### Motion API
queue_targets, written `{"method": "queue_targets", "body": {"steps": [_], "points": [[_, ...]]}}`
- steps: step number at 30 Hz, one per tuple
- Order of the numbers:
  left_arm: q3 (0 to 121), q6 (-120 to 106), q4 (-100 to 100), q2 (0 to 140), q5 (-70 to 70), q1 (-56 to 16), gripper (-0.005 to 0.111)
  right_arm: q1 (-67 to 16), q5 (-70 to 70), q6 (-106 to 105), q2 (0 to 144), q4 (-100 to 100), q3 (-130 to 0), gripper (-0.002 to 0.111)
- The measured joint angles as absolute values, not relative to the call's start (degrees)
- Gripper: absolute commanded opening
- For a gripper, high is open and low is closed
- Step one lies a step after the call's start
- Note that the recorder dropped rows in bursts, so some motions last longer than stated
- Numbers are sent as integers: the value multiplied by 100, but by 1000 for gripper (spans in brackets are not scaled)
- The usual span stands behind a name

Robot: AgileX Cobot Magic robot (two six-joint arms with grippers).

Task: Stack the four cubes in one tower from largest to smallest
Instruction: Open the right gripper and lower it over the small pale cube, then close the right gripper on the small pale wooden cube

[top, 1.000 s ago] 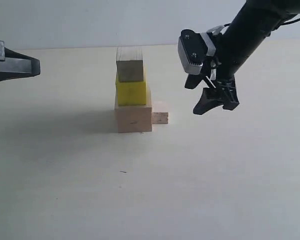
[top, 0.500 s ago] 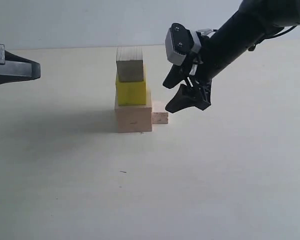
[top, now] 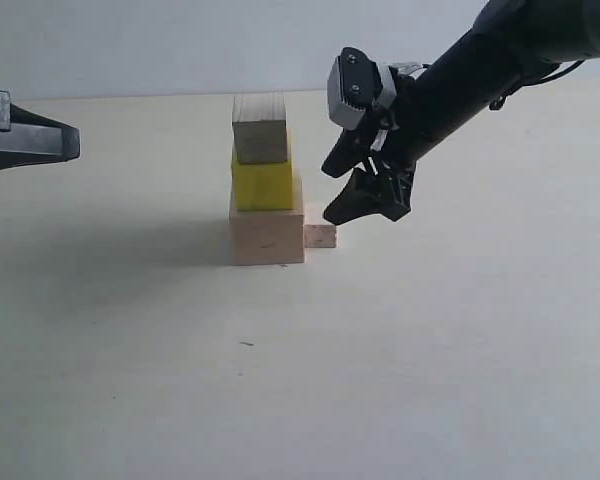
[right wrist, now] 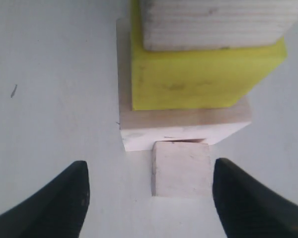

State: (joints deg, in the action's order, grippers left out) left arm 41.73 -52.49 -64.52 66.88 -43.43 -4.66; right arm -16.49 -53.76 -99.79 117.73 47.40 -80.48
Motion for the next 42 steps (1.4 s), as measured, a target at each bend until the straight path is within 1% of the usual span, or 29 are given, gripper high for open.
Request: {"method": "queue_targets", "body": {"steps": [7,16,34,42], "points": [[4173,-5239,-6245,6688,-4322,-466,0,-1649,-5218,-9979,12117,4740,-8048,67],[4173,-5239,-6208,6688,-4289,-466,0,-1649,-4718,-9979,12143,4751,-8048,67],[4173,-5239,-6168,6688,-4289,-466,0,-1649,-4619,-10109,12143,4993,-8048,67],[4173,-5239,-6159,6688,-4289,-466,0,-1649,-4632,-10109,12382,5115,-8048,67]]}}
